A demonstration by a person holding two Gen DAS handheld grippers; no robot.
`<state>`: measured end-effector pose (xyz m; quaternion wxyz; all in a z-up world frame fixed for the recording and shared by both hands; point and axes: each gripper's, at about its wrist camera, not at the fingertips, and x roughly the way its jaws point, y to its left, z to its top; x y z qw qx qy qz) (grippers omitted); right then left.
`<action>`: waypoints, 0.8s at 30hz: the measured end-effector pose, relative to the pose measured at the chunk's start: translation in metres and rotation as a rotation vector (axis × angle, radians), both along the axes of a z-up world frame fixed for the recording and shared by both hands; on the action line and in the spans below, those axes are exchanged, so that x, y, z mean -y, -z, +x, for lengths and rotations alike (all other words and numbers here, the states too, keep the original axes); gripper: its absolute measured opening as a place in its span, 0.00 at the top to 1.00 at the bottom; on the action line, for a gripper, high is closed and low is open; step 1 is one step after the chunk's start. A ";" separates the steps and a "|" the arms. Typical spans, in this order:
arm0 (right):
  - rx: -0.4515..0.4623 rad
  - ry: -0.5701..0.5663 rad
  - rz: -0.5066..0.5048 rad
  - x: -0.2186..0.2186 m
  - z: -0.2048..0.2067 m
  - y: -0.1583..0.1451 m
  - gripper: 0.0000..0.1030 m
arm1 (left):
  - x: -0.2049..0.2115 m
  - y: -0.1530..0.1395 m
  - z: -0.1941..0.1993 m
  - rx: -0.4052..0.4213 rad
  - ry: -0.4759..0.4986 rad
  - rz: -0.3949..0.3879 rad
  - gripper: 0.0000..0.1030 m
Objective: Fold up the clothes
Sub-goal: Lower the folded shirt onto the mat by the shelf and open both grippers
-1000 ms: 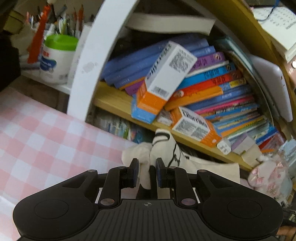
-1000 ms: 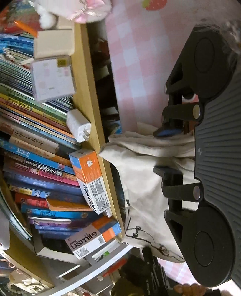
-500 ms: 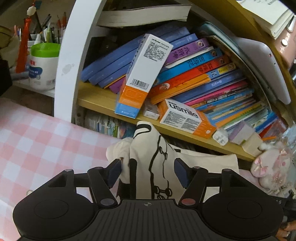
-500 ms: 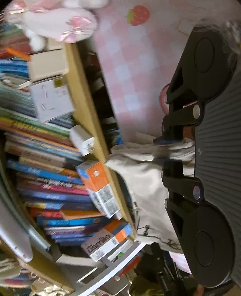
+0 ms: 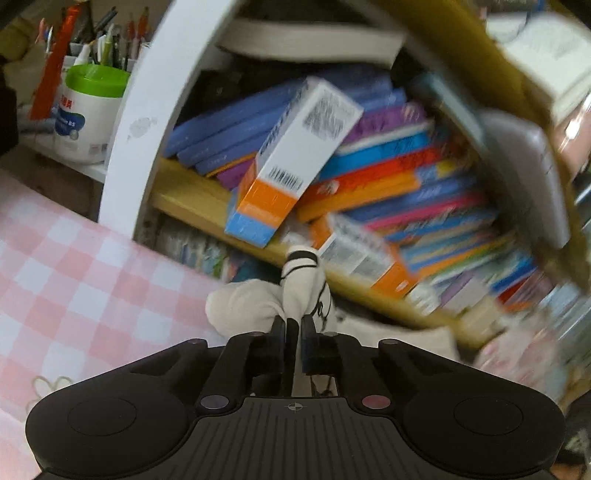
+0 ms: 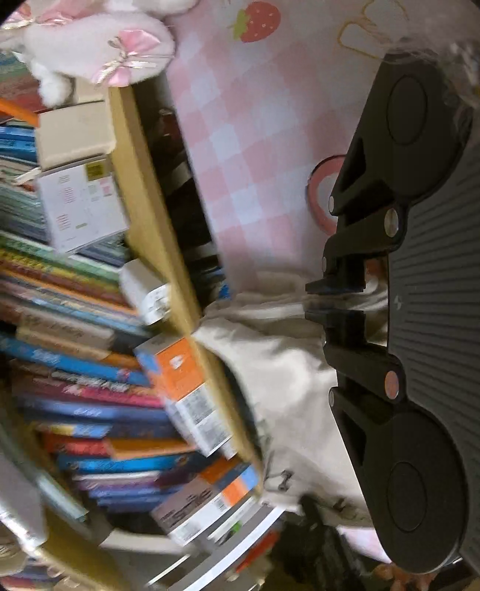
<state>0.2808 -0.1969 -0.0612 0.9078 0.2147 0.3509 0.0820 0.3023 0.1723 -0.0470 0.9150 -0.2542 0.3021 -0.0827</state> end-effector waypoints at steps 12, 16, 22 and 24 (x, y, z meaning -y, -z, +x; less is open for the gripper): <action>-0.029 -0.026 -0.074 -0.006 0.004 -0.004 0.90 | 0.000 -0.004 0.001 -0.062 -0.056 0.081 0.65; 0.019 -0.006 -0.092 -0.005 -0.012 -0.023 0.90 | 0.010 -0.018 -0.022 -0.034 -0.028 0.171 0.65; 0.080 -0.017 -0.200 -0.015 -0.049 -0.045 0.72 | 0.032 -0.027 -0.070 -0.035 -0.010 0.241 0.50; 0.090 -0.019 -0.225 -0.019 -0.063 -0.049 0.64 | 0.039 -0.029 -0.086 -0.040 -0.013 0.263 0.44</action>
